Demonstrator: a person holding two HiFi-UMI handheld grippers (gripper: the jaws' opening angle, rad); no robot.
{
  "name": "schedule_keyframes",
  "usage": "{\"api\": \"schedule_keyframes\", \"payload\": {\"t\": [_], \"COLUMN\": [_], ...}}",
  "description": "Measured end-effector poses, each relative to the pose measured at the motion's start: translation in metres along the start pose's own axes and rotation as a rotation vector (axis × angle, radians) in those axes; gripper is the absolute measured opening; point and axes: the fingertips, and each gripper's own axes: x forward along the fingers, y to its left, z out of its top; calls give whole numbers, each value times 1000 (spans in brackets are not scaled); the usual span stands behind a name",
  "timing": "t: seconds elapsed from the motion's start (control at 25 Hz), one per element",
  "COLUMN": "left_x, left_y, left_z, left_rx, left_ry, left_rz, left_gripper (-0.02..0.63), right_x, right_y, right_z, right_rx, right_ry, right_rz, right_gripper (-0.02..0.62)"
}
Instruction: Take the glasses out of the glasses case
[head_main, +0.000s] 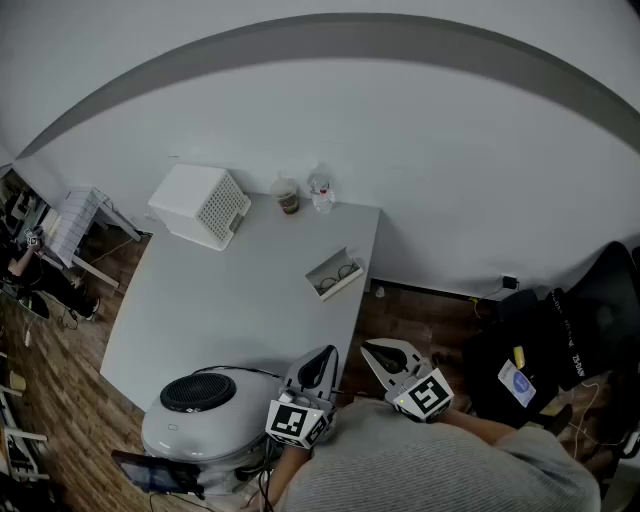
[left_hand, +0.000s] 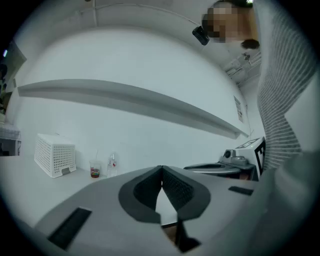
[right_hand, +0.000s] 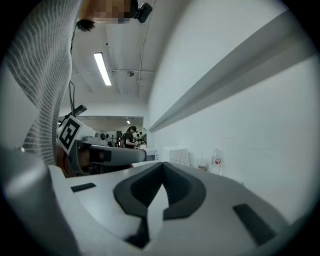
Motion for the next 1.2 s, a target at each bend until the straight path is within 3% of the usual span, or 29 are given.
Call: {"api": "schedule_keyframes", "payload": {"t": [0.76,1.04,1.2], "left_x": [1,3,5], "left_y": [3,6,20], "left_z": [1,0,0], "left_rx": [-15,-34,-53], "left_ry": [-6,-16,-19], "left_rz": [10,15,68], "left_gripper": [12,12,12], "right_x": [6,10,17], "right_y": [-7,-1,8], "right_z": [1,29,33], "right_rx": [25,97,138], "right_ry": [11,-138,-137], "right_rz": [5,137,258], "right_gripper": [12,15,15]}}
